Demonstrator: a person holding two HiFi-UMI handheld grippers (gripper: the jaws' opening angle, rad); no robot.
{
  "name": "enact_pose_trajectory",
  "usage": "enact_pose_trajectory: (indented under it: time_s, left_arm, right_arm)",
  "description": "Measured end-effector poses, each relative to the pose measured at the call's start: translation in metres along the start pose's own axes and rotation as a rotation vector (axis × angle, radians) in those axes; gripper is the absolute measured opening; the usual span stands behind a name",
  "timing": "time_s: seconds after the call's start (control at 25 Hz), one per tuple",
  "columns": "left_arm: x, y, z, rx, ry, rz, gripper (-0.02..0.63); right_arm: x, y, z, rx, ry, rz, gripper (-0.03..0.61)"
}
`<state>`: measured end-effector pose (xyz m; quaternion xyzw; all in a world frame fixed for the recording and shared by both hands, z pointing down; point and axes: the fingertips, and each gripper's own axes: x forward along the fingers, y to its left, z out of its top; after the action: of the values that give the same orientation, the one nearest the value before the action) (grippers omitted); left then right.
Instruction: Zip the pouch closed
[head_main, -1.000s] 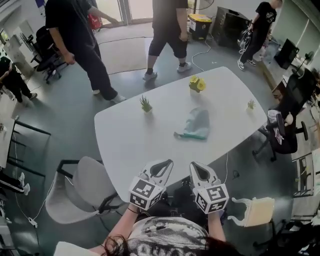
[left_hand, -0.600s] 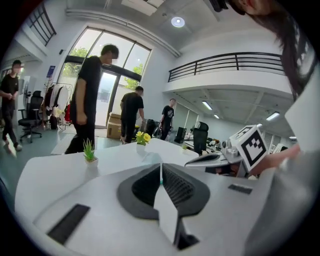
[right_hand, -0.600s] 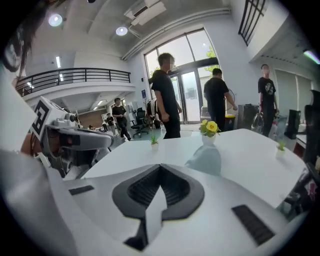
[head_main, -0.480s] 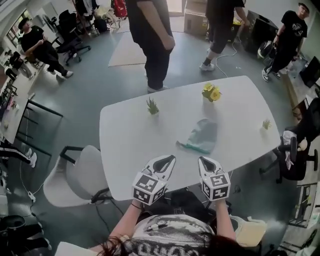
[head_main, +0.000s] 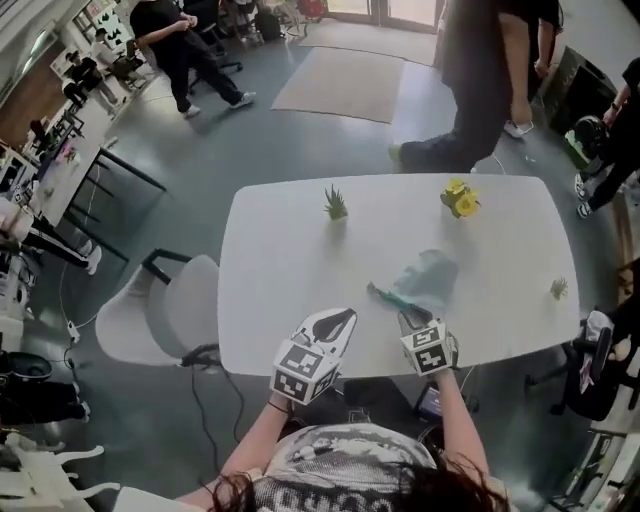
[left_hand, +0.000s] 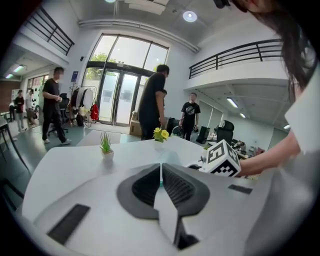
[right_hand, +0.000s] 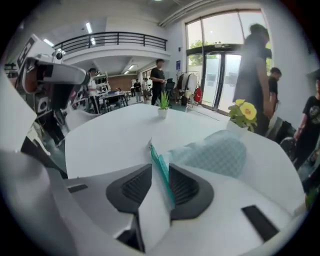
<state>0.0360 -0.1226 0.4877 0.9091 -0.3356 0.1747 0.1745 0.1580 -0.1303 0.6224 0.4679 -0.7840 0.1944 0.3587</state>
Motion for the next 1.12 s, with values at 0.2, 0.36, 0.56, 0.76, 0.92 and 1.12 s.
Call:
enact_pose_trajectory:
  time_s: [0.2, 0.36, 0.56, 0.76, 0.92, 1.12]
  left_arm:
    - [0.001, 0.005, -0.011, -0.027, 0.008, 0.069, 0.021]
    - [0.007, 0.006, -0.019, -0.031, 0.026, 0.083, 0.021]
    - [0.015, 0.015, -0.025, -0.02, 0.044, 0.112, 0.021]
    - [0.025, 0.024, -0.036, 0.031, 0.098, 0.115, 0.021]
    - [0.037, 0.027, -0.046, 0.104, 0.133, 0.073, 0.021]
    - [0.061, 0.019, -0.07, 0.138, 0.179, -0.098, 0.041]
  right_arm:
    - [0.026, -0.007, -0.005, -0.143, 0.071, 0.031, 0.118]
    - [0.041, -0.006, -0.013, -0.191, 0.128, 0.078, 0.118]
    - [0.047, -0.005, -0.021, -0.241, 0.159, 0.124, 0.045]
    - [0.04, 0.004, -0.023, -0.322, 0.157, 0.248, 0.019]
    - [0.031, 0.01, -0.024, -0.374, 0.153, 0.323, 0.017]
    - [0.019, 0.019, -0.027, -0.447, 0.152, 0.417, 0.017]
